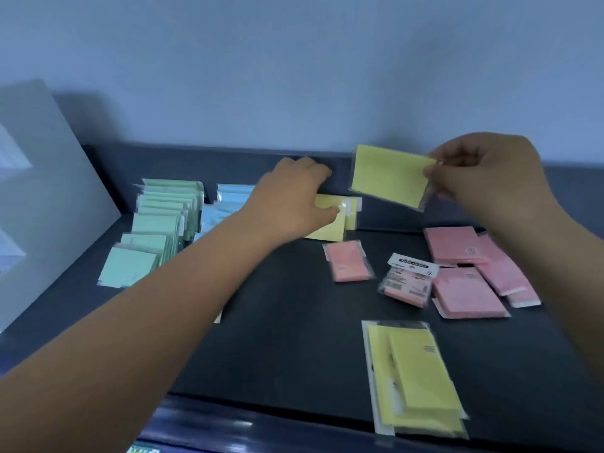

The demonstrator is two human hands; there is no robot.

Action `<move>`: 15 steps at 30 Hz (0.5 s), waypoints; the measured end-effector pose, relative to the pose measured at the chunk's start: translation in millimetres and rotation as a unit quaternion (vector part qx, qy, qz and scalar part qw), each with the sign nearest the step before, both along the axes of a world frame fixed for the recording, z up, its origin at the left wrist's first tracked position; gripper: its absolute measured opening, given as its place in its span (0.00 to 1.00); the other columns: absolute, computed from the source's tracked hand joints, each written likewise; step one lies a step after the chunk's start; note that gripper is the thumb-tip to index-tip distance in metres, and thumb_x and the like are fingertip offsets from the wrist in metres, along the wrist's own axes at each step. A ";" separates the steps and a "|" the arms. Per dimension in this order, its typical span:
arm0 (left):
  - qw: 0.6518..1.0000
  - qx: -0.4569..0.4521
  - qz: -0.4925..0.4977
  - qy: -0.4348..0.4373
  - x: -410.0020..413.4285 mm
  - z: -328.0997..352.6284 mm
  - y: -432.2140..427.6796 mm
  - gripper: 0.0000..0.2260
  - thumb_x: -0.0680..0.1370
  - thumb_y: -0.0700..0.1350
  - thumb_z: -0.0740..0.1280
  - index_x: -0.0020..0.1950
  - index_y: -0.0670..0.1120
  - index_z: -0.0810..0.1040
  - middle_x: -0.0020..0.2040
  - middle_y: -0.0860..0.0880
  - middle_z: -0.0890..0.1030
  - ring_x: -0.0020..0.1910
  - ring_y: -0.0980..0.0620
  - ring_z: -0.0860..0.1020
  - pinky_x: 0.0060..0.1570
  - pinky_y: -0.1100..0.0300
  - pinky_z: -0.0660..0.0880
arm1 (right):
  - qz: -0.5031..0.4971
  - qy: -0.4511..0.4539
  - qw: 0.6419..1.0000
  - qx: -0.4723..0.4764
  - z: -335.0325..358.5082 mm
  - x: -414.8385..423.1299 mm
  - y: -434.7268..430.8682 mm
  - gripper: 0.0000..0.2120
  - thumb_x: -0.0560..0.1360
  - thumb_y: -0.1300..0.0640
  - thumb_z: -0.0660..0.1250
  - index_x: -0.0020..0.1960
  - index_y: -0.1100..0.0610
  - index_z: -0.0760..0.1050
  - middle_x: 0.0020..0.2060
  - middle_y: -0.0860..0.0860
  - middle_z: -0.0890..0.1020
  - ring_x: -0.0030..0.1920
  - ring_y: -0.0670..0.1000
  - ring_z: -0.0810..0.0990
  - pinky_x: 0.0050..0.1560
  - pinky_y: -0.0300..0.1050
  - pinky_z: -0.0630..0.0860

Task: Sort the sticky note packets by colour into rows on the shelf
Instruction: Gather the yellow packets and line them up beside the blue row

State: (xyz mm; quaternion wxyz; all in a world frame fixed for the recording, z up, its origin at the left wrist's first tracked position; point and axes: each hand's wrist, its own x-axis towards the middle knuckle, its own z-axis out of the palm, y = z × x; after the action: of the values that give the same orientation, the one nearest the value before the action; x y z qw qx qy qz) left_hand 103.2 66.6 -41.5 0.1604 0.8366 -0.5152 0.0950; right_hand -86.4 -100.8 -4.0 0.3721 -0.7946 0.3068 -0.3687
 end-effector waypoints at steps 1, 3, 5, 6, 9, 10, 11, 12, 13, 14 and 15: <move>0.999 0.035 0.005 -0.041 4.0 -1.6 -4.9 0.25 0.74 0.61 0.67 0.67 0.50 0.75 0.63 0.50 0.76 0.63 0.44 0.72 0.60 0.48 0.73 | -0.005 0.000 1.000 -0.001 -3.5 6.3 -2.1 0.05 0.73 0.61 0.75 0.45 0.51 0.84 0.36 0.53 0.87 0.41 0.56 0.87 0.52 0.58 0.85; 0.988 0.085 0.001 -0.128 7.4 -5.8 -12.0 0.23 0.74 0.62 0.67 0.63 0.50 0.76 0.61 0.51 0.76 0.62 0.45 0.72 0.56 0.49 0.71 | -0.013 0.002 1.000 -0.003 -11.3 17.5 -5.2 0.06 0.72 0.60 0.75 0.42 0.48 0.84 0.35 0.50 0.86 0.41 0.54 0.87 0.53 0.59 0.84; 0.978 0.101 -0.010 -0.180 7.6 -11.0 -16.6 0.22 0.73 0.61 0.68 0.61 0.50 0.76 0.60 0.51 0.76 0.61 0.45 0.71 0.56 0.49 0.70 | -0.009 0.003 1.000 -0.003 -18.6 26.2 -7.7 0.08 0.72 0.60 0.75 0.41 0.46 0.84 0.35 0.48 0.86 0.40 0.52 0.87 0.53 0.58 0.84; 0.976 0.101 -0.015 -0.194 8.8 -13.9 -18.6 0.22 0.73 0.60 0.69 0.61 0.49 0.76 0.60 0.50 0.76 0.61 0.45 0.71 0.56 0.49 0.70 | -0.007 0.000 1.000 -0.003 -21.7 29.6 -9.0 0.08 0.72 0.60 0.75 0.41 0.46 0.84 0.35 0.47 0.86 0.41 0.51 0.87 0.53 0.58 0.84; 0.975 0.092 -0.014 -0.201 12.7 -18.7 -23.9 0.21 0.72 0.55 0.71 0.62 0.48 0.74 0.61 0.49 0.75 0.61 0.45 0.70 0.54 0.50 0.68 | -0.003 -0.001 1.000 -0.015 -29.7 37.5 -9.8 0.07 0.72 0.58 0.74 0.43 0.46 0.84 0.36 0.45 0.87 0.42 0.50 0.87 0.55 0.57 0.83; 0.976 0.087 -0.013 -0.201 13.6 -20.2 -24.9 0.21 0.73 0.53 0.71 0.62 0.48 0.74 0.60 0.48 0.74 0.61 0.44 0.70 0.52 0.51 0.67 | 0.000 0.000 1.000 -0.015 -31.7 39.7 -10.0 0.06 0.72 0.57 0.74 0.44 0.46 0.85 0.37 0.46 0.87 0.43 0.50 0.87 0.55 0.57 0.83; 0.976 0.080 -0.013 -0.204 14.2 -21.8 -25.3 0.20 0.73 0.50 0.71 0.62 0.47 0.74 0.60 0.48 0.74 0.60 0.44 0.71 0.50 0.52 0.66 | 0.003 -0.001 1.000 -0.013 -33.2 41.3 -9.9 0.06 0.72 0.58 0.74 0.44 0.46 0.85 0.37 0.46 0.87 0.43 0.50 0.87 0.55 0.57 0.83; 0.975 0.073 -0.015 -0.210 14.8 -24.1 -25.5 0.19 0.72 0.48 0.71 0.62 0.47 0.74 0.59 0.48 0.75 0.59 0.44 0.71 0.48 0.52 0.64 | 0.006 -0.003 1.000 -0.009 -34.4 42.3 -10.2 0.07 0.73 0.58 0.74 0.44 0.46 0.85 0.37 0.47 0.87 0.42 0.51 0.87 0.55 0.57 0.83; 0.974 0.065 -0.020 -0.218 15.2 -26.2 -25.4 0.18 0.72 0.46 0.71 0.61 0.47 0.74 0.58 0.48 0.75 0.58 0.44 0.72 0.46 0.53 0.62 | 0.008 -0.005 1.000 -0.008 -35.4 42.8 -10.6 0.07 0.73 0.58 0.74 0.44 0.46 0.85 0.37 0.47 0.87 0.42 0.51 0.87 0.55 0.57 0.83; 0.973 0.058 -0.025 -0.223 15.6 -28.1 -25.2 0.18 0.72 0.44 0.71 0.61 0.46 0.74 0.57 0.48 0.76 0.57 0.44 0.72 0.45 0.53 0.61 | 0.011 -0.006 1.000 -0.010 -36.2 43.2 -10.4 0.07 0.73 0.59 0.74 0.44 0.46 0.85 0.37 0.47 0.87 0.43 0.51 0.87 0.55 0.57 0.83; 0.974 0.052 -0.028 -0.221 16.1 -30.2 -24.8 0.17 0.72 0.44 0.70 0.60 0.46 0.74 0.57 0.48 0.77 0.57 0.44 0.73 0.45 0.53 0.60 | 0.015 -0.006 1.000 -0.010 -37.0 43.6 -10.1 0.07 0.74 0.59 0.74 0.44 0.47 0.85 0.37 0.48 0.87 0.43 0.51 0.87 0.55 0.57 0.84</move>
State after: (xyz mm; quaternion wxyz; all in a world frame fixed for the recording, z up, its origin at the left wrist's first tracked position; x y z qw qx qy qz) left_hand 119.2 41.8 -71.8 0.0015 0.7873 -0.5654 0.2459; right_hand -42.7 -110.8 -40.9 0.3712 -0.8005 0.2890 -0.3714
